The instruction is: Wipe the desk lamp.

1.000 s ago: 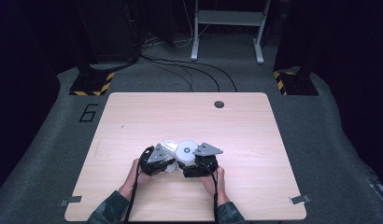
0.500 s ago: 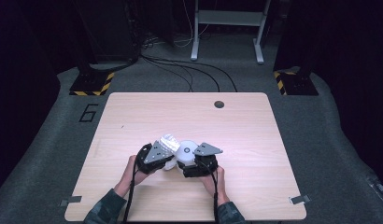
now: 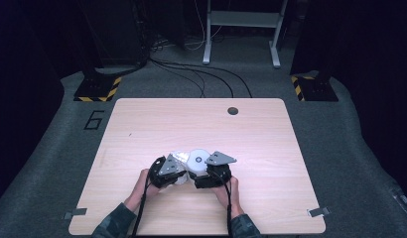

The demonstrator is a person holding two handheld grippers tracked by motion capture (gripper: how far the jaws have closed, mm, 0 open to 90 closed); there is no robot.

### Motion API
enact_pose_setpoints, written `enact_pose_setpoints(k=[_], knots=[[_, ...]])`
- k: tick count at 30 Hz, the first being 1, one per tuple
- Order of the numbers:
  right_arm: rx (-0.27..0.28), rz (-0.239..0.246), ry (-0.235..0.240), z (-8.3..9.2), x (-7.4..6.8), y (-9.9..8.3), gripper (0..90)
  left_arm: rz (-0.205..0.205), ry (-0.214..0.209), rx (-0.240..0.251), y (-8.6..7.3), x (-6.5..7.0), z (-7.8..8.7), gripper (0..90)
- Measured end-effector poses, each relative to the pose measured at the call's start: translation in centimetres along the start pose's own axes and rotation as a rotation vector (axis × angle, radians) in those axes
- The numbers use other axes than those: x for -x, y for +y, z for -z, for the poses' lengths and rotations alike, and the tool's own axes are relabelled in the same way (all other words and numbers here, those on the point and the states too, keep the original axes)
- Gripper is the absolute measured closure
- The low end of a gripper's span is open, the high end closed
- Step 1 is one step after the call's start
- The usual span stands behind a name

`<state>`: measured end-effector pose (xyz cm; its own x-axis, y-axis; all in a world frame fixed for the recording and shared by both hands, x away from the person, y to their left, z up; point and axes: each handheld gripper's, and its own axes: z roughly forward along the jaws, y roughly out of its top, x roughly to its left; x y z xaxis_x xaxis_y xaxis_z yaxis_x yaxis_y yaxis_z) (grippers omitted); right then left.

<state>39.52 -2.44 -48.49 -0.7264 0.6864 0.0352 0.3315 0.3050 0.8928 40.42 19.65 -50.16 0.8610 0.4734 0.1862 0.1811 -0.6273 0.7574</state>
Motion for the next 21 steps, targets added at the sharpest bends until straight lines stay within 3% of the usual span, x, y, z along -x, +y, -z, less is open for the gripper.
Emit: enact_pose_setpoints(k=[13,21], knots=[[-0.003,0.000,0.002,-0.03,0.03,0.04,8.0,0.024,-0.016,-0.029,-0.42,-0.08,-0.54,80.5],[-0.003,-0.003,-0.002,-0.02,-0.03,0.02,8.0,0.036,-0.019,-0.022,-0.58,-0.04,-0.61,80.5]])
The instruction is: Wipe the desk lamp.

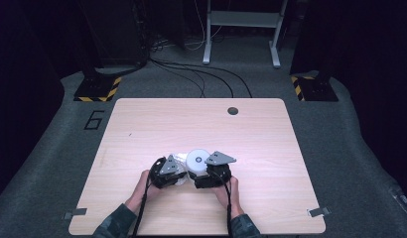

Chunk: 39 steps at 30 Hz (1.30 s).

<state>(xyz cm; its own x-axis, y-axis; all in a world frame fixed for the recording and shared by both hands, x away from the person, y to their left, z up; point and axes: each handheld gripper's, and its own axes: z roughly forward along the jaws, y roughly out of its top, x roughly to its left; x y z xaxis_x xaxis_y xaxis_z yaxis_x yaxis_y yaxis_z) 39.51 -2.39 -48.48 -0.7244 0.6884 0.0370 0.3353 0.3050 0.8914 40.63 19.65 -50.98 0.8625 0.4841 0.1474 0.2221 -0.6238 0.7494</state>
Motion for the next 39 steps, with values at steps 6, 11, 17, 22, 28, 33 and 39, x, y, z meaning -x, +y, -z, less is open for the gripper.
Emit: enact_pose_setpoints(k=[6,11,17,22,28,33,39], knots=[[0.001,0.005,-0.001,0.0,0.0,0.0,8.1,-0.016,0.013,0.009,0.7,0.3,1.0,80.4],[-0.001,-0.001,-0.005,0.0,0.0,0.0,8.1,-0.025,0.016,0.030,1.2,0.6,2.0,80.4],[-0.005,-0.001,0.000,0.0,0.0,0.0,8.1,0.042,-0.036,0.034,-0.2,0.6,1.2,80.4],[-0.004,0.001,0.000,0.0,0.0,0.0,8.0,0.065,-0.063,0.049,-0.5,1.3,1.5,80.4],[-0.004,0.006,0.001,0.0,0.0,0.0,8.1,0.069,-0.096,0.084,-0.9,2.9,1.6,80.3],[0.000,-0.001,-0.001,0.0,0.0,0.0,8.1,0.089,-0.114,0.114,-1.1,3.8,1.4,80.3],[-0.004,0.000,-0.001,0.0,0.0,0.0,8.1,0.107,-0.115,0.119,-1.2,3.5,1.6,80.3]])
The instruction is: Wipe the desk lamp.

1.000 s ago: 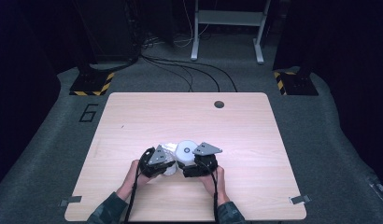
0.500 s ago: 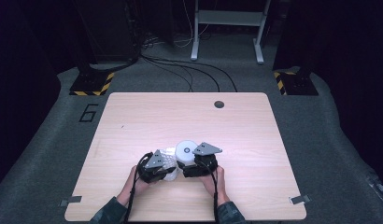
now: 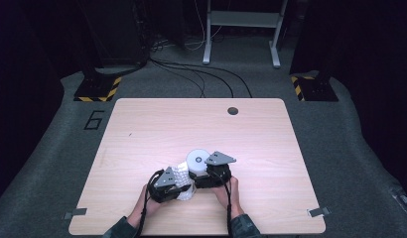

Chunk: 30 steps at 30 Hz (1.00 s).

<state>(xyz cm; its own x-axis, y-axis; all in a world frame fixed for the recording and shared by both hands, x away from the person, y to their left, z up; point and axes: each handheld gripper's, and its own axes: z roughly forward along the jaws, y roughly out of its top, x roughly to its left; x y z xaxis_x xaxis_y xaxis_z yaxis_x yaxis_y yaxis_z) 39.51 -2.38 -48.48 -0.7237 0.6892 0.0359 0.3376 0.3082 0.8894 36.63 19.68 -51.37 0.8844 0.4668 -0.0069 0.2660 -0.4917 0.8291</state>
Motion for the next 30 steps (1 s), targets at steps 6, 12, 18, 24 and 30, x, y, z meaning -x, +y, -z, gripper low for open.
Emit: enact_pose_setpoints(k=[6,12,18,24,30], knots=[[0.005,0.000,0.000,0.0,0.0,-0.1,8.1,0.035,0.016,0.026,0.4,-1.4,0.8,80.3],[-0.001,-0.003,0.003,0.0,0.0,0.0,8.0,-0.017,0.033,0.020,1.8,-2.5,1.2,80.4],[0.004,0.000,0.011,-0.1,0.2,-0.1,7.9,-0.063,0.038,0.012,3.0,-3.4,1.6,80.4],[0.002,-0.004,0.010,-0.1,0.2,-0.1,7.7,-0.087,0.049,0.002,3.5,-4.0,1.6,80.5],[-0.001,-0.011,0.012,-0.1,0.1,-0.1,7.7,-0.079,0.053,0.001,4.0,-4.8,1.3,80.5]])
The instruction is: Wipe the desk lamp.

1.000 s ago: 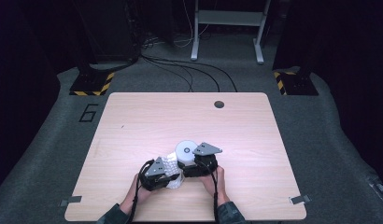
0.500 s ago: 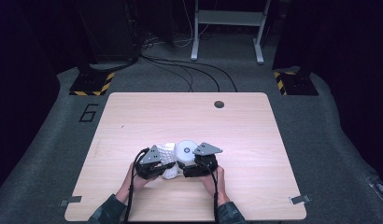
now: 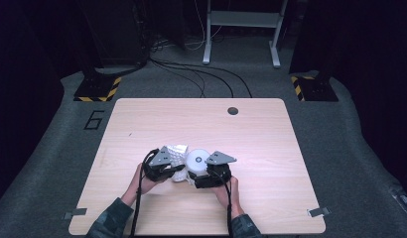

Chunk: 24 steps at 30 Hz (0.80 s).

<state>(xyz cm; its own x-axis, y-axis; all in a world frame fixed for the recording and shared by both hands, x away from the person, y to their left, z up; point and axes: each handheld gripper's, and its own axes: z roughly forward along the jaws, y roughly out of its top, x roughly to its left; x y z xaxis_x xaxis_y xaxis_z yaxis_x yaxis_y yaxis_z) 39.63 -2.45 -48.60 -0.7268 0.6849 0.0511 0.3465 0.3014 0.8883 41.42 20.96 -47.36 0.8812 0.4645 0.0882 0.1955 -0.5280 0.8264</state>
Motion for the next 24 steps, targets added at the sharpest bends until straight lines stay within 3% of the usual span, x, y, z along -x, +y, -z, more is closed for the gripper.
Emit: enact_pose_setpoints(k=[8,15,23,24], knots=[[0.002,0.007,0.001,0.0,0.1,0.0,7.7,-0.028,-0.002,-0.030,0.3,-0.9,-1.0,80.7],[-0.003,-0.003,0.007,-0.1,0.1,0.0,7.6,-0.052,-0.012,-0.097,-0.6,-1.0,-2.5,80.8],[-0.004,-0.005,0.006,-0.1,0.0,0.0,7.6,-0.077,-0.015,-0.124,-1.2,-1.0,-3.1,80.8],[-0.005,-0.005,0.006,-0.1,0.0,0.0,7.6,-0.064,-0.017,-0.120,-1.3,-0.9,-3.2,80.8]])
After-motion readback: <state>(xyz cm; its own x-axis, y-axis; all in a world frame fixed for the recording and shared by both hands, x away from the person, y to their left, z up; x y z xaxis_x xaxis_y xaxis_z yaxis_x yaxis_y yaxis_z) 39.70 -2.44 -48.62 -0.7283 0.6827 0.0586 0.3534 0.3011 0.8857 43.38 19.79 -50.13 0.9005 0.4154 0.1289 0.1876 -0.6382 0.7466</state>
